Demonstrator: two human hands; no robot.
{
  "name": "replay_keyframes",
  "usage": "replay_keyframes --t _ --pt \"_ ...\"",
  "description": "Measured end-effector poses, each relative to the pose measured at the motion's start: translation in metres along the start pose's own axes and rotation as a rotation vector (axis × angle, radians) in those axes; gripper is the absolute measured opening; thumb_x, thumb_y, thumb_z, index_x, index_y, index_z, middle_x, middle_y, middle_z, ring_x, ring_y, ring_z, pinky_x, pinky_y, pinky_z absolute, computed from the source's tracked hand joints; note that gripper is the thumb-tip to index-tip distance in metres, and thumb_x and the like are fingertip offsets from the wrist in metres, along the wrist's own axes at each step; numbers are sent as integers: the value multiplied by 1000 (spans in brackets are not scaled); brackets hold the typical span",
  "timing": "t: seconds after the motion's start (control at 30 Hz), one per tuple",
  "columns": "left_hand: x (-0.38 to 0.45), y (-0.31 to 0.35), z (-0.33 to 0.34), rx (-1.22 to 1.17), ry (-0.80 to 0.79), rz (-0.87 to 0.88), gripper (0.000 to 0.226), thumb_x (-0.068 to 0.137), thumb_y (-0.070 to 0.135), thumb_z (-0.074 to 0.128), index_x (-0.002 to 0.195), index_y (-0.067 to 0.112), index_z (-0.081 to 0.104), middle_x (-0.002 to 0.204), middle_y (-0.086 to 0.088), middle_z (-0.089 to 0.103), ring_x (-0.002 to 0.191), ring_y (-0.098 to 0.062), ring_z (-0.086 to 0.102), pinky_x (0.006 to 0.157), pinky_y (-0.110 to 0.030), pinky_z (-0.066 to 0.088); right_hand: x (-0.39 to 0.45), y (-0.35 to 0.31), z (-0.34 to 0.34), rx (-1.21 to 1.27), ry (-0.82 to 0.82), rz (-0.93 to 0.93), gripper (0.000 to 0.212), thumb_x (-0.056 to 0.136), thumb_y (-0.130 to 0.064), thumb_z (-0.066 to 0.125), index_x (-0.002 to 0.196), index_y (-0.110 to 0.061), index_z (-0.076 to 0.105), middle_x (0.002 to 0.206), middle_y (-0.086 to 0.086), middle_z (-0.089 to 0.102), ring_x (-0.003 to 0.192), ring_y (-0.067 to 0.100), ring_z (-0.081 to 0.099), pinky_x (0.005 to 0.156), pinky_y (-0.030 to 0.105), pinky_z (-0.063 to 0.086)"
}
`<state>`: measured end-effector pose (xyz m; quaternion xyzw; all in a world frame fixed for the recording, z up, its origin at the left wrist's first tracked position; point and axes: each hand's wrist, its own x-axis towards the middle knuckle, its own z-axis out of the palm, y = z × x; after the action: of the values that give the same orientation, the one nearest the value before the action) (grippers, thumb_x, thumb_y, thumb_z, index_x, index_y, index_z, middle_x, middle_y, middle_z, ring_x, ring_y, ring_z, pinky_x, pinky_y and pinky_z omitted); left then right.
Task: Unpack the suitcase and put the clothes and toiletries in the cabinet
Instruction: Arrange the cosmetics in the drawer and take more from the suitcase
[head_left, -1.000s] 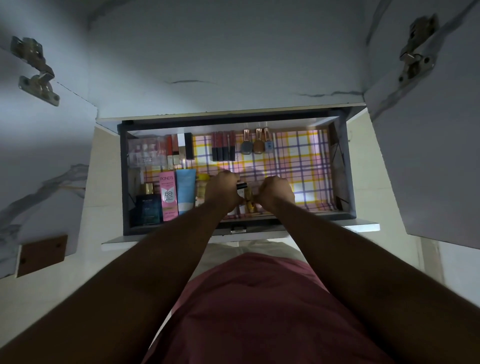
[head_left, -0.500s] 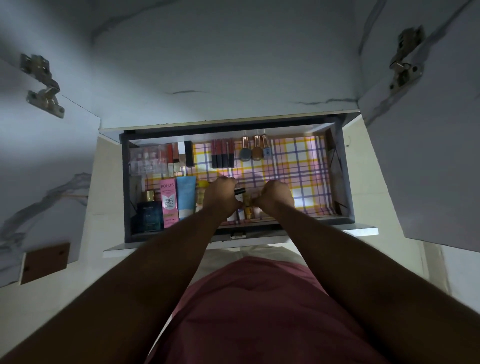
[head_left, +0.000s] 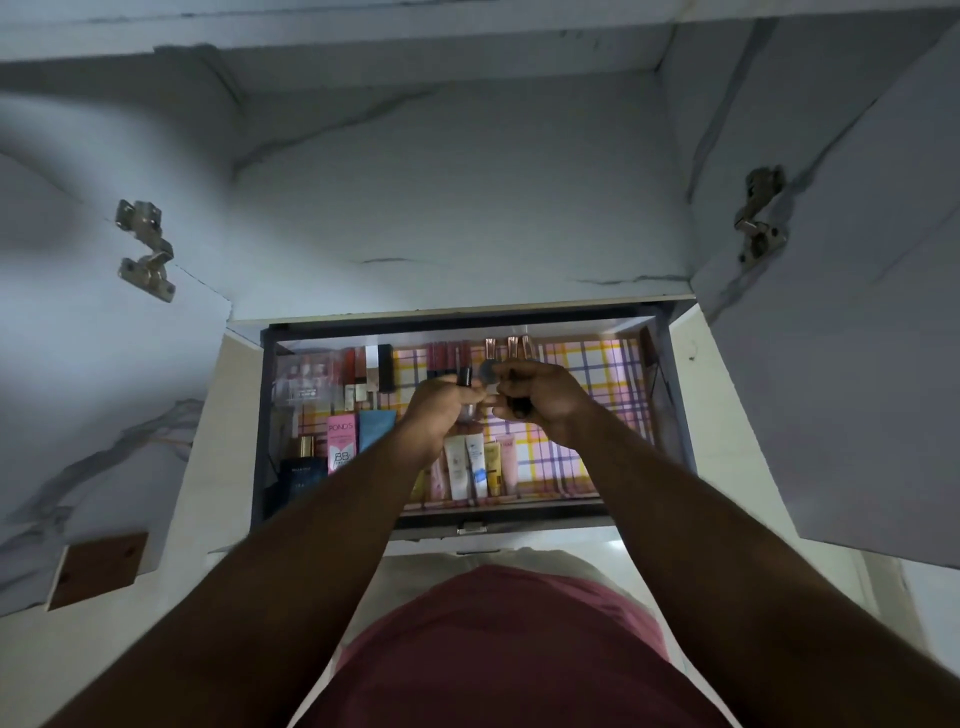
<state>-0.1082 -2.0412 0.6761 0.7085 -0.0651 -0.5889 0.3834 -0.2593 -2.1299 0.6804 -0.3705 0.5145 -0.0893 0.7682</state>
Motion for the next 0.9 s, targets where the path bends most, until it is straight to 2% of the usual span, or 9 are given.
replay_keyframes --t 0.07,0.17,0.3,0.4,0.5,0.67,0.8,0.83,0.9 --pt "-2 3 2 -36 -2 6 15 94 9 70 108 9 73 101 -12 78 93 -31 76 76 -42 64 -2 0 2 -40 -34 -10 30 102 -1 59 128 -10 69 114 18 76 99 38 75 80 48 61" --pt "-2 5 2 -70 -12 -4 18 93 9 70 111 8 73 103 -13 79 96 -31 76 75 -40 64 -3 2 7 -121 -19 -14 21 98 -12 70 118 -19 68 99 12 79 78 31 76 55 33 51" --pt "-7 6 -9 -149 9 -49 22 95 2 61 116 5 68 111 -18 74 101 -34 74 77 -42 65 9 10 20 -110 86 -23 13 92 -14 78 95 -5 69 91 17 73 54 16 57 42 26 40" --pt "-11 5 -27 -167 8 -53 22 97 -1 56 115 2 67 114 -21 71 104 -35 72 85 -46 64 17 6 39 -111 71 12 3 94 1 70 95 -2 69 90 20 72 58 19 56 46 29 40" --pt "-11 2 -49 -212 51 -63 21 96 -1 61 117 -1 66 113 -24 72 102 -37 74 92 -54 60 24 -1 61 -128 57 50 17 88 11 70 104 5 70 89 22 71 60 19 58 49 30 45" --pt "-9 -1 -88 -235 207 -67 13 93 -3 66 105 0 67 98 -22 71 85 -32 74 83 -47 63 39 -1 91 -369 130 74 20 82 -11 88 96 -11 74 88 8 76 65 16 66 48 27 51" --pt "-4 -9 -115 -283 259 -69 9 92 2 70 101 3 70 100 -22 73 77 -29 74 70 -40 64 55 1 114 -540 228 66 28 89 -48 75 91 -20 75 96 -2 77 83 15 72 68 28 60" --pt "-5 -8 -118 -279 268 -62 5 92 4 71 98 5 69 98 -19 73 74 -26 72 66 -36 62 59 2 119 -597 221 52 29 92 -48 72 95 -19 76 98 -2 77 84 15 72 72 29 61" --pt "-4 -5 -122 -277 287 -46 7 94 14 73 95 9 67 93 -13 70 71 -21 66 66 -32 58 61 -2 139 -522 152 77 15 90 -30 79 96 -15 79 92 3 77 66 14 66 57 26 55"
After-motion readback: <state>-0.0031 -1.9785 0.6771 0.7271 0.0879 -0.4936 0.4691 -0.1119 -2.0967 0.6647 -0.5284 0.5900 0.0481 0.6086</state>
